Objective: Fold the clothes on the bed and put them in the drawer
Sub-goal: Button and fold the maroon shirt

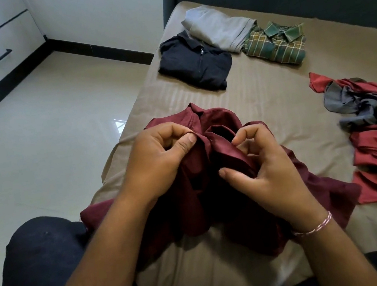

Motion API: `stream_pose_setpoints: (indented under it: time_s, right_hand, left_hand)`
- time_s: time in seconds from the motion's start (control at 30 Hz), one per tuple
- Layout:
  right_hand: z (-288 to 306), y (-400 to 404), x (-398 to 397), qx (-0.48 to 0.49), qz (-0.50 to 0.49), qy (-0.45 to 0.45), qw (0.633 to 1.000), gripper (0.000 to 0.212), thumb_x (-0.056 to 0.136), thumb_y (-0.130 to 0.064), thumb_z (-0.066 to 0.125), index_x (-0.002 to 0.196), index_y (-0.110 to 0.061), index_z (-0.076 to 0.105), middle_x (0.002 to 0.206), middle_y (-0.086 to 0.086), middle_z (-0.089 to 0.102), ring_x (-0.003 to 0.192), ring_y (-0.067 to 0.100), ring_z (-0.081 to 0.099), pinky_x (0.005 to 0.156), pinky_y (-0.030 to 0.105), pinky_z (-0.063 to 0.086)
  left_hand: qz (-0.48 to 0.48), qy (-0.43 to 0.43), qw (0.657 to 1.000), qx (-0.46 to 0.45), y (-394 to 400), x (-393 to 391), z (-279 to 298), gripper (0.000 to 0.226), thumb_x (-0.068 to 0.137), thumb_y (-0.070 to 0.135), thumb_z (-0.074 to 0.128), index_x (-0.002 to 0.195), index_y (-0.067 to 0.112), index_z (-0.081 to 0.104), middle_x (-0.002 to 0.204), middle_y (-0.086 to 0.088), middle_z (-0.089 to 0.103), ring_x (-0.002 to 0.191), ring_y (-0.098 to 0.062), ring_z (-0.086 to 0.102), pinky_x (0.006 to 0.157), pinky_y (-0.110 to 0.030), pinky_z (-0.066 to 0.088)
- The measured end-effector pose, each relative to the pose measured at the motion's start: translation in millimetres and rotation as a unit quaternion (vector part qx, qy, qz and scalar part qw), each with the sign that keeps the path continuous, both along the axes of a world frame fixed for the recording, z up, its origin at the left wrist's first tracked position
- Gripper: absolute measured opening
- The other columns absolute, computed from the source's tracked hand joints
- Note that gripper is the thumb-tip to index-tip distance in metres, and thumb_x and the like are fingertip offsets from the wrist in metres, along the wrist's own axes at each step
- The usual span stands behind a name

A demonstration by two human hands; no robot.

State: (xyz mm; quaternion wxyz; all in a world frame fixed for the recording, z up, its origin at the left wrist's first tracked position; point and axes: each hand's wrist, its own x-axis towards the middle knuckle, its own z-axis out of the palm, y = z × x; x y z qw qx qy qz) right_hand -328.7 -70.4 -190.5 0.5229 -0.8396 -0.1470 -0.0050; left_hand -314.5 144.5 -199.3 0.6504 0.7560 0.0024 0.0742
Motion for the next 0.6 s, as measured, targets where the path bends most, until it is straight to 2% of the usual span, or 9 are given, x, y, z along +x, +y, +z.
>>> stream_pose_setpoints:
  time_s: [0.03, 0.07, 0.13, 0.2, 0.27, 0.37, 0.43, 0.53, 0.6]
  right_hand:
    - [-1, -1, 1, -0.04, 0.003, -0.038, 0.998, 0.035, 0.085, -0.01, 0.08, 0.111, -0.019, 0.058, 0.096, -0.005, 0.063, 0.085, 0.021, 0.066, 0.076, 0.042, 0.059]
    - [0, -1, 2, -0.035, -0.002, -0.046, 0.998, 0.029, 0.088, -0.005, 0.075, 0.11, -0.018, 0.062, 0.098, -0.006, 0.066, 0.086, 0.022, 0.067, 0.075, 0.044, 0.059]
    - [1, -6, 4, 0.03, -0.034, -0.007, 0.999, 0.019, 0.091, 0.0, 0.072, 0.104, -0.014, 0.071, 0.097, -0.003, 0.073, 0.087, 0.021, 0.072, 0.08, 0.044, 0.062]
    - [3, -14, 7, 0.088, -0.059, 0.053, 0.993, 0.014, 0.091, -0.004, 0.074, 0.1, -0.013, 0.077, 0.096, 0.002, 0.078, 0.093, 0.021, 0.075, 0.086, 0.038, 0.063]
    - [4, -19, 8, 0.164, -0.061, 0.118, 0.978, 0.011, 0.087, -0.009, 0.076, 0.096, -0.014, 0.08, 0.096, 0.008, 0.079, 0.093, 0.023, 0.076, 0.086, 0.032, 0.061]
    - [8, -17, 8, 0.284, -0.082, 0.167, 0.941, 0.015, 0.088, -0.007, 0.069, 0.09, -0.016, 0.082, 0.091, 0.01, 0.078, 0.086, 0.02, 0.074, 0.078, 0.026, 0.06]
    - [8, -18, 9, 0.255, -0.1, 0.148, 0.95, 0.022, 0.095, -0.002, 0.065, 0.091, -0.017, 0.081, 0.091, 0.008, 0.078, 0.088, 0.02, 0.072, 0.081, 0.028, 0.059]
    - [5, -23, 10, 0.082, -0.135, 0.059, 0.986, 0.014, 0.097, -0.011, 0.071, 0.092, -0.022, 0.079, 0.09, 0.003, 0.078, 0.086, 0.02, 0.073, 0.084, 0.04, 0.06]
    - [8, -25, 8, 0.037, -0.145, 0.029, 0.988, 0.008, 0.095, -0.017, 0.074, 0.092, -0.022, 0.078, 0.09, 0.003, 0.076, 0.085, 0.021, 0.072, 0.081, 0.043, 0.061]
  left_hand:
    - [-0.017, 0.003, 1.0, -0.021, 6, 0, 3, 0.005, 0.094, 0.011, 0.075, 0.09, 0.013, 0.078, 0.08, -0.002, 0.078, 0.069, -0.018, 0.07, 0.066, -0.027, 0.056]
    - [-0.041, -0.005, 0.999, -0.011, 13, -1, 6, 0.005, 0.093, 0.012, 0.076, 0.09, 0.015, 0.078, 0.08, 0.001, 0.077, 0.072, -0.011, 0.07, 0.068, -0.023, 0.054]
    - [-0.101, -0.047, 0.987, 0.112, 32, -1, 11, 0.006, 0.09, 0.017, 0.081, 0.088, 0.022, 0.078, 0.083, 0.009, 0.077, 0.078, -0.006, 0.071, 0.072, -0.018, 0.052]
    - [-0.128, -0.079, 0.96, 0.238, 49, 0, 13, 0.009, 0.087, 0.02, 0.084, 0.09, 0.026, 0.078, 0.086, 0.015, 0.075, 0.084, -0.008, 0.073, 0.076, -0.016, 0.052]
    - [-0.115, -0.12, 0.938, 0.305, 61, 3, 13, 0.013, 0.087, 0.017, 0.083, 0.094, 0.026, 0.078, 0.088, 0.017, 0.073, 0.087, -0.009, 0.071, 0.077, -0.017, 0.051]
    - [-0.056, -0.176, 0.923, 0.338, 69, 5, 10, 0.016, 0.09, 0.011, 0.08, 0.101, 0.022, 0.079, 0.093, 0.019, 0.069, 0.087, -0.006, 0.067, 0.08, -0.016, 0.049]
    - [0.003, -0.205, 0.913, 0.353, 72, 6, 9, 0.016, 0.091, 0.012, 0.079, 0.105, 0.02, 0.08, 0.094, 0.016, 0.07, 0.087, -0.005, 0.066, 0.081, -0.022, 0.053]
    - [0.068, -0.237, 0.902, 0.356, 72, 6, 6, 0.019, 0.096, 0.01, 0.073, 0.113, 0.015, 0.079, 0.099, 0.001, 0.075, 0.09, -0.017, 0.07, 0.083, -0.035, 0.057]
    - [0.109, -0.259, 0.898, 0.339, 67, 4, 7, 0.022, 0.097, 0.006, 0.07, 0.117, 0.009, 0.078, 0.105, -0.005, 0.077, 0.095, -0.019, 0.072, 0.088, -0.031, 0.057]
